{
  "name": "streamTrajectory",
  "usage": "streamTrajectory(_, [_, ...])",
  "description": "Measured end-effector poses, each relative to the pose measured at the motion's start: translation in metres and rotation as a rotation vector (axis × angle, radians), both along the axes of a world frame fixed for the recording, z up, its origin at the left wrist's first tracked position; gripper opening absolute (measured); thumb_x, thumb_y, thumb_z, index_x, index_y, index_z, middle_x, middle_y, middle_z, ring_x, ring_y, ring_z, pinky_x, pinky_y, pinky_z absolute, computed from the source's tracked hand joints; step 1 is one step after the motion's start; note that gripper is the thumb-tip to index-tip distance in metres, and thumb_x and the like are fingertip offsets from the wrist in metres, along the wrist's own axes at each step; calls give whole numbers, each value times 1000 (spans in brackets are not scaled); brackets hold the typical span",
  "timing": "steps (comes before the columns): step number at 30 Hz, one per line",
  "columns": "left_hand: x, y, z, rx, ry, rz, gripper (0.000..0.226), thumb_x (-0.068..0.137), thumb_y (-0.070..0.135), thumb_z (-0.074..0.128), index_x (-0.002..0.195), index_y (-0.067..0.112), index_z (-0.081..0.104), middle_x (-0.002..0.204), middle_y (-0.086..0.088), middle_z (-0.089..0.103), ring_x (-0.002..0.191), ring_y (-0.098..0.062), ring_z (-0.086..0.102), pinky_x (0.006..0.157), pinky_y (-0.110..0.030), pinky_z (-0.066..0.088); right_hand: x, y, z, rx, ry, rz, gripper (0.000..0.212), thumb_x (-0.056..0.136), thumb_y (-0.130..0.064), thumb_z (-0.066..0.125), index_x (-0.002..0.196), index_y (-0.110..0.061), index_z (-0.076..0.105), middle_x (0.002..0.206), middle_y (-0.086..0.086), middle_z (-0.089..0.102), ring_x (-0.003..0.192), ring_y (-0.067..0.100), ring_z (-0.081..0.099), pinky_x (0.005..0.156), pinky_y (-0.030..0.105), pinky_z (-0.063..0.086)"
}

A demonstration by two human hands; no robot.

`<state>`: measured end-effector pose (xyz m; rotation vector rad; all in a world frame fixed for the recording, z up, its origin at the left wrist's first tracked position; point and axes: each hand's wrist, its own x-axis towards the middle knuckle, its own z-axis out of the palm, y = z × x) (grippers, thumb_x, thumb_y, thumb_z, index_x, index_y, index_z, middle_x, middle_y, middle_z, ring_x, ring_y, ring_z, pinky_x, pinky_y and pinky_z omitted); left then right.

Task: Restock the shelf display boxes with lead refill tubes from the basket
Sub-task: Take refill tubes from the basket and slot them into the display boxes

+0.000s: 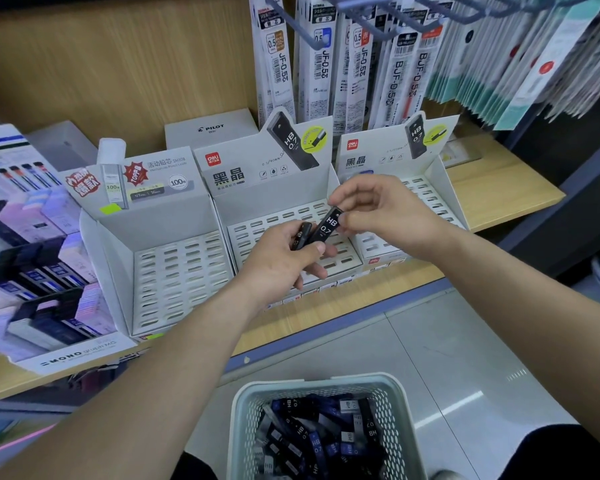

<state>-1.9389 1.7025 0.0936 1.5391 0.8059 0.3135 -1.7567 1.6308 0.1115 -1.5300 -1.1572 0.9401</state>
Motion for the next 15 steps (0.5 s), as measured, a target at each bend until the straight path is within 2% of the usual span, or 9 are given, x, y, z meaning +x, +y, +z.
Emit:
streamTrajectory(3, [2,1,-1,25,19,35,14,98,11,62,111,17,63,98,0,77,60,-12,63,45,-23,39,1,-1,4,23,59,-52,18,88,8,65,96,-7,70,84,11,70,72,16,67,71,29,60])
streamTrajectory(5, [1,2,-4,52,43,80,14,95,13,67,107,18,65,93,2,72,55,-12,55,47,-24,38,12,-3,8,91,58,-173,19,90,6,64,96,-10,71,85,8,72,74,17,67,73,33,61])
streamTrajectory(7, [1,4,-6,60,56,100,15,92,16,70,105,21,66,84,4,67,56,-14,50,49,-24,39,32,-6,12,162,-51,-336,19,91,4,65,97,-13,71,85,3,72,74,13,66,74,32,61])
streamTrajectory(10, [3,5,-7,47,61,104,17,93,17,69,108,22,64,83,4,68,57,-11,51,54,-28,43,62,-11,10,179,-329,-553,17,91,-4,67,103,-16,72,83,-5,70,68,1,62,72,19,55])
streamTrajectory(12, [6,4,-7,24,63,112,18,96,15,63,113,19,62,89,1,71,58,-10,53,59,-29,46,75,-11,5,147,-464,-602,17,91,-7,68,104,-17,73,87,-1,71,69,-2,61,71,10,50])
streamTrajectory(15, [9,4,-8,-2,59,112,21,99,6,53,116,16,61,89,1,72,62,-10,53,61,-26,46,82,-8,-7,89,-549,-551,17,91,-4,67,105,-11,74,90,1,69,67,-11,59,71,1,45])
